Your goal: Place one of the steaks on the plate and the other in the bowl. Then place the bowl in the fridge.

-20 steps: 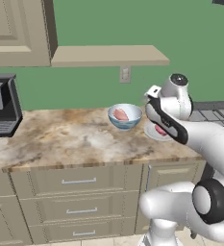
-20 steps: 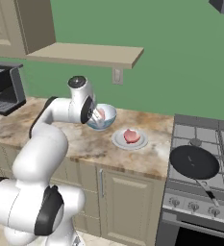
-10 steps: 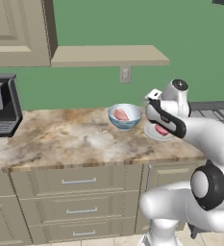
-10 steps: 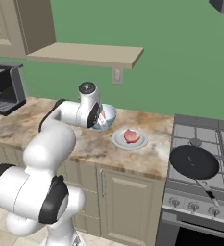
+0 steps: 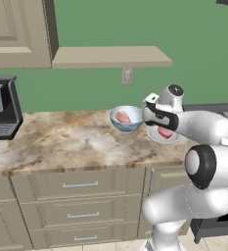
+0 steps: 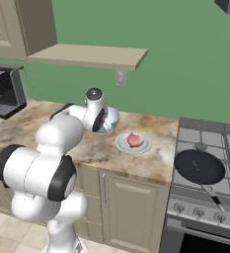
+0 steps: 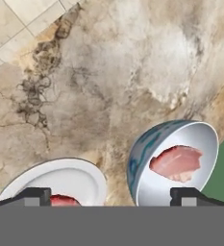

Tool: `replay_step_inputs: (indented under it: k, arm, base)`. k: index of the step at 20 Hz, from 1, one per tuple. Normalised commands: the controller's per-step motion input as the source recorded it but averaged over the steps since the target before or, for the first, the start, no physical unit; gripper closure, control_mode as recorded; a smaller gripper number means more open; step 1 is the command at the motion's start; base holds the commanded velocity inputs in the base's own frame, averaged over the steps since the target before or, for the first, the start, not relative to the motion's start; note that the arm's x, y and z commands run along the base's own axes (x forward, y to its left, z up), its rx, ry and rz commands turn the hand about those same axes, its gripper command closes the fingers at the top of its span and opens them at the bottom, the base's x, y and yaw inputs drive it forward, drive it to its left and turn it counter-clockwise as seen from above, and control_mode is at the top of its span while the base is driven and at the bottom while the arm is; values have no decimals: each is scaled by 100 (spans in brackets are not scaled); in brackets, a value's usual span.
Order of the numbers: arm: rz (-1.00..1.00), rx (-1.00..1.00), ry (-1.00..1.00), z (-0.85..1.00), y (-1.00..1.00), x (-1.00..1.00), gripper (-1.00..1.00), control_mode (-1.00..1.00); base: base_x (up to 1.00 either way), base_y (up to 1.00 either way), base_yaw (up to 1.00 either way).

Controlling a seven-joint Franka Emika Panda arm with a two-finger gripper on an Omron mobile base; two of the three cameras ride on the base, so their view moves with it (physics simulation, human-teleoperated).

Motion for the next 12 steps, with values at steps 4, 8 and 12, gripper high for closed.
replay_step_inputs:
  k: [4,8,12]
  arm:
    - [0,5,2,-29,0,41,-100,-100]
    - [0,4,3,-29,0,47,-100,-100]
    - [0,4,4,-26,0,43,-100,-100]
  base:
    - [0,0,0]
    - [0,0,0]
    - [0,0,0]
